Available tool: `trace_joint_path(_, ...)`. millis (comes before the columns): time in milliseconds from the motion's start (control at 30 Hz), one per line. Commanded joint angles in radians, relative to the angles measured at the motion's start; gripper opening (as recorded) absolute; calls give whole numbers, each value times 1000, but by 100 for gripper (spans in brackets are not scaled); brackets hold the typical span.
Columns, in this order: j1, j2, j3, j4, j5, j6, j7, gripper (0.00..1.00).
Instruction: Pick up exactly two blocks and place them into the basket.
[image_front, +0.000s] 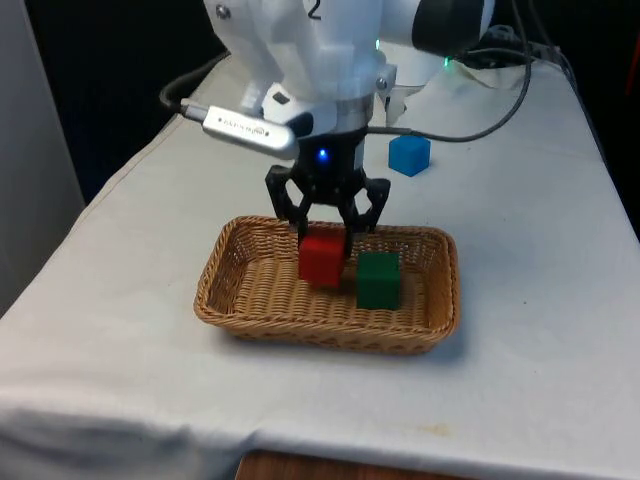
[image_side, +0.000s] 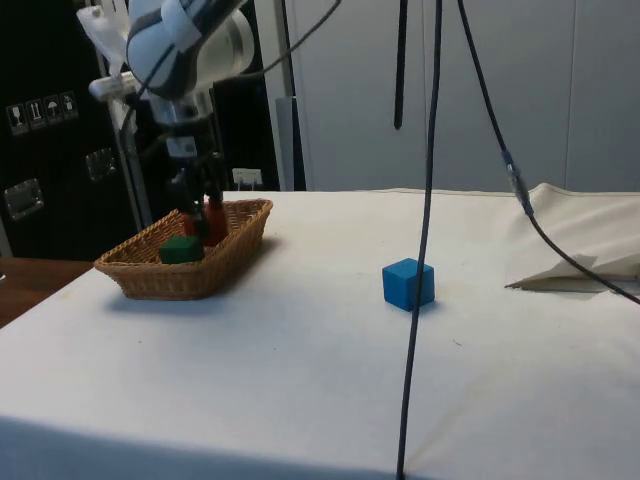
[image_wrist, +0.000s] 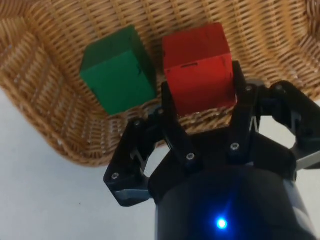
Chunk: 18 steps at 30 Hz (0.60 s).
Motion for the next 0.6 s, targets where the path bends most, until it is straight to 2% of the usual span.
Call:
trace_joint_path(0,-8,10,7,3,10,10,-5,2)
trace_joint_path(33,-1,6,0,0,3,4,0,2)
trace_joint_path(67,-10,17,7,4,14,13,-6,2)
trace_joint_path(167,-16,26,1,6,25,18,-21,2)
trace_joint_path(267,-16,26,-9,7,37,15,-39,4)
trace_joint_path(300,-9,29,-17,4,35,21,-34,10)
trace_joint_path(333,-16,26,-15,7,44,13,-48,18)
trace_joint_path(567,-16,25,-23,6,52,11,-63,86)
